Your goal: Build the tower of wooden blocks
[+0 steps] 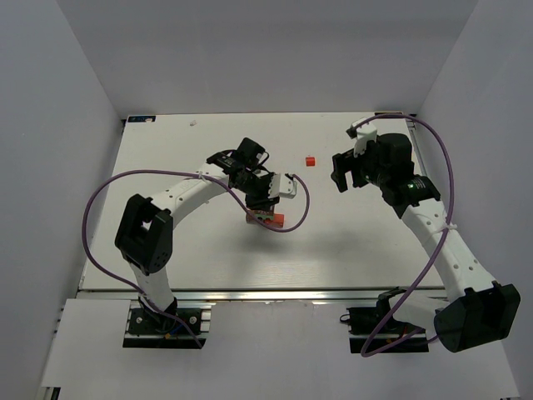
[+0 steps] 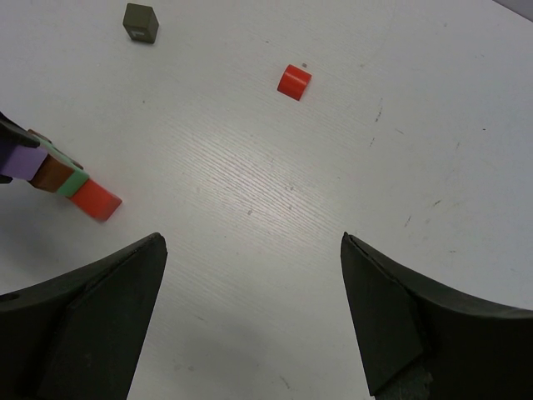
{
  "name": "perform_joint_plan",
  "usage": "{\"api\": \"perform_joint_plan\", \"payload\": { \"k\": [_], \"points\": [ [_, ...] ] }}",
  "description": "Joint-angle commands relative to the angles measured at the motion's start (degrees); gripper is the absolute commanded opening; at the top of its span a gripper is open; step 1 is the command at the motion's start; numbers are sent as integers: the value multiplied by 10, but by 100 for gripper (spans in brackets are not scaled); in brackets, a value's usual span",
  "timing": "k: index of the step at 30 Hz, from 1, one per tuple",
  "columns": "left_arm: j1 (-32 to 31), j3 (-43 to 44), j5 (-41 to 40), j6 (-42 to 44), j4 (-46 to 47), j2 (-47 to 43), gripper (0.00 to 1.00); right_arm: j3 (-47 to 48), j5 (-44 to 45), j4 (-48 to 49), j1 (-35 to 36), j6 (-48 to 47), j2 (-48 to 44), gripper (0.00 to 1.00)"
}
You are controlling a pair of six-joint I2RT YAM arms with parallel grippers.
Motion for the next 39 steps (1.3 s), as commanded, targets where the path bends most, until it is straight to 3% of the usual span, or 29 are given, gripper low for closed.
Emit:
{"api": "perform_joint_plan", "payload": {
  "k": [1, 39],
  "points": [
    [3, 2, 18, 7, 11, -44, 0, 30, -6, 5, -3, -1, 0, 89],
    [4, -7, 32, 4, 16, -47, 0, 28, -6, 3, -2, -5, 3, 89]
  ]
}}
